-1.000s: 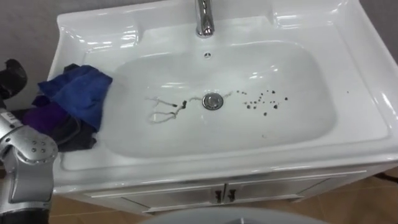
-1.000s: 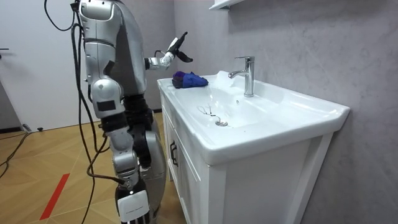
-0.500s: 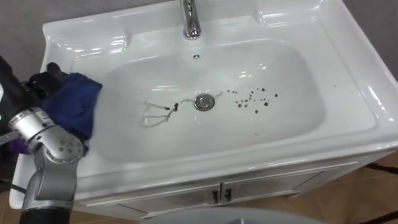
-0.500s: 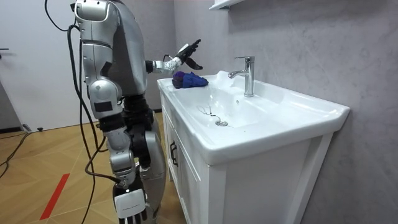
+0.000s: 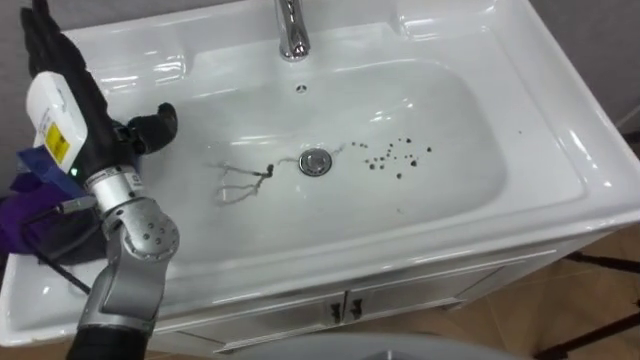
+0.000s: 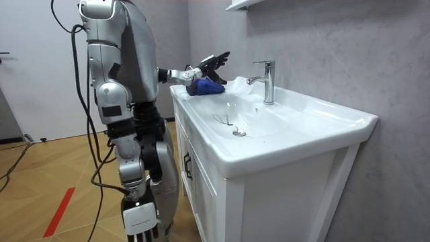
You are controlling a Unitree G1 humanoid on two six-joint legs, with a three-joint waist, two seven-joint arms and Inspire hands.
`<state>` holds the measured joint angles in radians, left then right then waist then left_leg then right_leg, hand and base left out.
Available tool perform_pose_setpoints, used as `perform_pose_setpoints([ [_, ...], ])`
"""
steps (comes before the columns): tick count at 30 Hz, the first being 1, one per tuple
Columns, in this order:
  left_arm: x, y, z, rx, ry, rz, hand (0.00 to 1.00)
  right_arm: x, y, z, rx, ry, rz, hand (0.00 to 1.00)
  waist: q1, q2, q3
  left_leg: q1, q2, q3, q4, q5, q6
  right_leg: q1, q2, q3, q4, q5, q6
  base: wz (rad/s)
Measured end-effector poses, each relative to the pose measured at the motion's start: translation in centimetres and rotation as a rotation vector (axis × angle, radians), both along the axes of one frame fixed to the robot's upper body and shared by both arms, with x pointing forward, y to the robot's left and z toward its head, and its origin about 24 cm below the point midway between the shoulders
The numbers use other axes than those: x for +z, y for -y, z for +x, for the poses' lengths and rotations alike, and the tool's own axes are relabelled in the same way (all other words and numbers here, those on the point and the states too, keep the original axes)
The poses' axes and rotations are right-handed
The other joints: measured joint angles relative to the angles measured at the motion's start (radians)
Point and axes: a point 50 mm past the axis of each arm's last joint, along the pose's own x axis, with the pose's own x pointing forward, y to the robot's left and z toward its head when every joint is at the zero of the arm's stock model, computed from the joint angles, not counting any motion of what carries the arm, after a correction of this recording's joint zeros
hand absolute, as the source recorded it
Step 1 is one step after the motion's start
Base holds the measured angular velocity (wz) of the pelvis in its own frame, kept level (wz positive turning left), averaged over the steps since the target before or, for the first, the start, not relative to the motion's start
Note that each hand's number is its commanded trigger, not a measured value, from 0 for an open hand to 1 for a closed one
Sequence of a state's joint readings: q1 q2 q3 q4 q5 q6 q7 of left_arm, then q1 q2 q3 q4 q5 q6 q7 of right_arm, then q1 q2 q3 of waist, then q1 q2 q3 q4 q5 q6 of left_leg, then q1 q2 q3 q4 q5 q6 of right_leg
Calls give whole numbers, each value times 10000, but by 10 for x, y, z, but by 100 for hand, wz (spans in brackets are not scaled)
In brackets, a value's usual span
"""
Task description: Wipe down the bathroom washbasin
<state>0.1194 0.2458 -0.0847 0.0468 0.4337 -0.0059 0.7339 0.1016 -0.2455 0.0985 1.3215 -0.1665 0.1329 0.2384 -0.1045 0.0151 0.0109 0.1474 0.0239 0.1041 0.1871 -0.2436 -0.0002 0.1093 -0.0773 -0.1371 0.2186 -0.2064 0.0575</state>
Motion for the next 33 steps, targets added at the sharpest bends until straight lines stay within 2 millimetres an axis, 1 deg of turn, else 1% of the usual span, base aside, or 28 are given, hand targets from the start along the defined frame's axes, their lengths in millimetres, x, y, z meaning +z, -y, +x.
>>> perform_pose_setpoints([
  [6, -2, 10, 2, -443, -59, -61, 0, -2, -5, 3, -47, 78, -36, 0, -5, 27, -30, 10, 2, 1, 4, 1, 0, -40, 1, 2, 3, 0, 0, 0],
  [14, -11, 9, -2, -488, -676, 4, 0, -2, -7, 1, 236, -279, 43, 0, 32, -107, -79, 38, 4, 7, -3, 2, 0, -19, 1, 9, 0, 2, -3, 0],
  [17, -20, 7, -4, -351, -1212, 196, 0, -2, -7, 1, 225, -380, 70, 0, 41, -123, -86, 40, 4, 7, -2, 1, 0, 12, 1, 8, -7, 12, -12, 0],
  [20, -27, 7, -6, -272, -1634, 361, 0, -2, -7, -1, 252, -534, 71, 0, 82, -98, -93, 42, 10, 7, -1, 1, 0, 25, 5, 6, -5, 25, -18, 0],
  [21, -32, 6, -7, -238, -1853, 445, 0, -2, -7, -2, 224, -605, 44, 0, 103, -66, -114, 47, 15, 9, 0, 1, 0, 31, 10, 7, -3, 34, -22, 0],
  [25, -44, 6, -11, -73, -2366, 300, 0, -2, -6, -4, 292, -775, -69, 0, 246, 27, -151, -1, 48, 15, -17, 1, -3, -39, 41, 8, 14, 85, -42, 0],
  [28, -52, 6, -15, 21, -2737, 257, 0, -2, -7, -2, 474, -761, -141, 0, 278, 62, -173, 0, 68, 20, -5, 5, -13, -29, 61, 6, 16, 104, -57, 0],
  [33, -58, 5, -22, 160, -3132, 427, 0, -2, -7, 0, 464, -636, -262, 0, 280, 62, -174, 14, 75, 17, 3, 11, -24, -28, 69, 7, 21, 105, -59, 0],
])
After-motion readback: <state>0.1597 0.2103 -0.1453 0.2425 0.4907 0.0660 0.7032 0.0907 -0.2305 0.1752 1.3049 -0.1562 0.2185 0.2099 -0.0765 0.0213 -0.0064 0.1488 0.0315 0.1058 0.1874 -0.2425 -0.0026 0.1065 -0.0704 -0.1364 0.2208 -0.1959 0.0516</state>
